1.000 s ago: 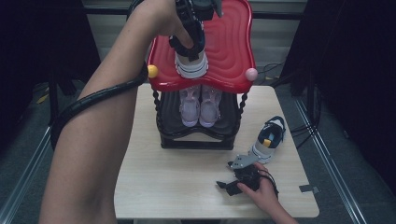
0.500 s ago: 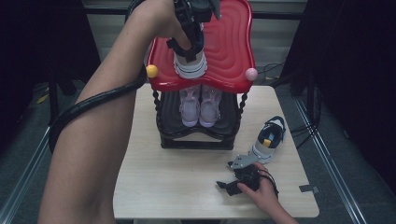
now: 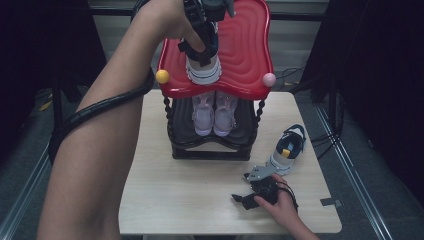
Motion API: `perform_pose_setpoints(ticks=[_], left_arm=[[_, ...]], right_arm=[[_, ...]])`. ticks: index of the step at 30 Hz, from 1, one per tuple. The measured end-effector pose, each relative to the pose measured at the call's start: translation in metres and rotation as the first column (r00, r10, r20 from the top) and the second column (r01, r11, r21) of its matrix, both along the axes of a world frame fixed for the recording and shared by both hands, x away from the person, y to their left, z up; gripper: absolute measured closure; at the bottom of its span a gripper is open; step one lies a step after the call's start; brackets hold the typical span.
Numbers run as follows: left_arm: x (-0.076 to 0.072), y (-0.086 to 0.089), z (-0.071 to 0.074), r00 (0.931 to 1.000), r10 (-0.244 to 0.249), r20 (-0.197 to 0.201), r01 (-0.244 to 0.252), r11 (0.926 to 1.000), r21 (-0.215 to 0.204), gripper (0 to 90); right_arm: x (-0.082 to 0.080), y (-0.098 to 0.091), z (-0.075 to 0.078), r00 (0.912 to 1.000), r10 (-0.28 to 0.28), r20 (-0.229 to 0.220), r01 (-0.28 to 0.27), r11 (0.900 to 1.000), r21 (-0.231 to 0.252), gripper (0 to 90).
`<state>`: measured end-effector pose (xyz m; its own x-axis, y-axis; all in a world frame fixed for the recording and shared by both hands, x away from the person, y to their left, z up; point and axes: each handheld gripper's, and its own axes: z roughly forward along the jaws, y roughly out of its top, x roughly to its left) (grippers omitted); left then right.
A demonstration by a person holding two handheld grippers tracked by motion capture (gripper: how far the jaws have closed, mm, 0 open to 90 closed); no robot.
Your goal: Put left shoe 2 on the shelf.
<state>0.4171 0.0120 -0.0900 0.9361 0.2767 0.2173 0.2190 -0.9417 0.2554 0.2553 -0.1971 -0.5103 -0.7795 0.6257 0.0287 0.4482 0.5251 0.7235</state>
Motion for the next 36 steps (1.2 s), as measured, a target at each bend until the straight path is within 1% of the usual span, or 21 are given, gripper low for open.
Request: perform_pose_setpoints(ticks=[6,7,9,11,13,15,16,19,20,23,25,28,29,32,33,36], left_arm=[[-0.004,0.002,0.011,0.9999,0.015,-0.002,-0.015,0.9991,-0.040,43.0],[-0.005,0.003,0.013,0.9998,0.018,-0.007,-0.019,0.9990,-0.041,43.1],[-0.006,0.004,0.016,0.9997,0.025,-0.006,-0.025,0.9987,-0.044,43.1],[-0.007,0.006,0.017,0.9990,0.040,-0.020,-0.041,0.9978,-0.052,43.1],[-0.008,0.008,0.019,0.9982,0.055,-0.023,-0.056,0.9967,-0.059,42.8],[-0.009,0.010,0.020,0.9977,0.061,-0.029,-0.063,0.9957,-0.068,42.5],[-0.010,0.012,0.021,0.9974,0.064,-0.033,-0.066,0.9956,-0.066,42.3],[-0.011,0.018,0.024,0.9963,0.078,-0.036,-0.080,0.9935,-0.081,41.5],[-0.012,0.020,0.024,0.9955,0.084,-0.043,-0.088,0.9920,-0.091,41.1],[-0.014,0.026,0.025,0.9953,0.087,-0.042,-0.091,0.9913,-0.095,40.5],[-0.015,0.030,0.026,0.9941,0.098,-0.047,-0.102,0.9897,-0.101,40.4],[-0.016,0.036,0.027,0.9938,0.102,-0.044,-0.106,0.9894,-0.099,40.0],[-0.018,0.038,0.027,0.9926,0.113,-0.045,-0.117,0.9874,-0.107,40.0],[-0.019,0.043,0.027,0.9912,0.124,-0.047,-0.129,0.9858,-0.108,40.0],[-0.020,0.047,0.027,0.9920,0.119,-0.044,-0.123,0.9872,-0.102,39.9],[-0.021,0.053,0.025,0.9898,0.134,-0.050,-0.138,0.9849,-0.104,39.4]], right_arm=[[0.000,0.000,0.000,1.0000,0.000,0.000,0.000,1.0000,0.000,12.8],[0.000,0.000,0.000,1.0000,0.000,0.000,0.000,1.0000,0.000,12.8],[0.000,0.000,0.000,1.0000,-0.001,-0.002,0.001,1.0000,0.000,12.8],[0.000,0.000,0.000,1.0000,-0.001,-0.001,0.001,1.0000,0.000,12.8],[0.000,0.000,0.000,1.0000,-0.001,-0.002,0.001,1.0000,-0.001,12.8],[0.000,0.000,0.000,1.0000,0.000,0.000,0.000,1.0000,0.000,12.8],[0.000,0.000,0.000,1.0000,0.000,-0.001,0.000,1.0000,0.000,12.8],[0.000,0.000,0.000,1.0000,0.000,0.000,0.000,1.0000,0.000,12.8],[0.000,0.000,0.000,1.0000,0.001,0.000,-0.001,1.0000,0.000,12.8],[0.000,0.000,0.000,1.0000,0.001,0.000,-0.001,1.0000,0.000,12.8],[0.000,0.000,0.000,1.0000,0.000,0.000,0.000,1.0000,0.000,12.8],[0.000,0.000,0.000,1.0000,0.000,-0.001,0.000,1.0000,0.000,12.8],[0.000,0.000,0.000,1.0000,0.000,0.000,0.000,1.0000,0.000,12.8],[0.000,0.000,0.000,1.0000,0.000,0.000,0.000,1.0000,0.000,12.8],[0.000,0.000,0.000,1.0000,0.000,0.000,0.000,1.0000,0.000,12.8],[0.000,0.000,0.000,1.0000,0.000,0.000,0.000,1.0000,0.000,12.8]])
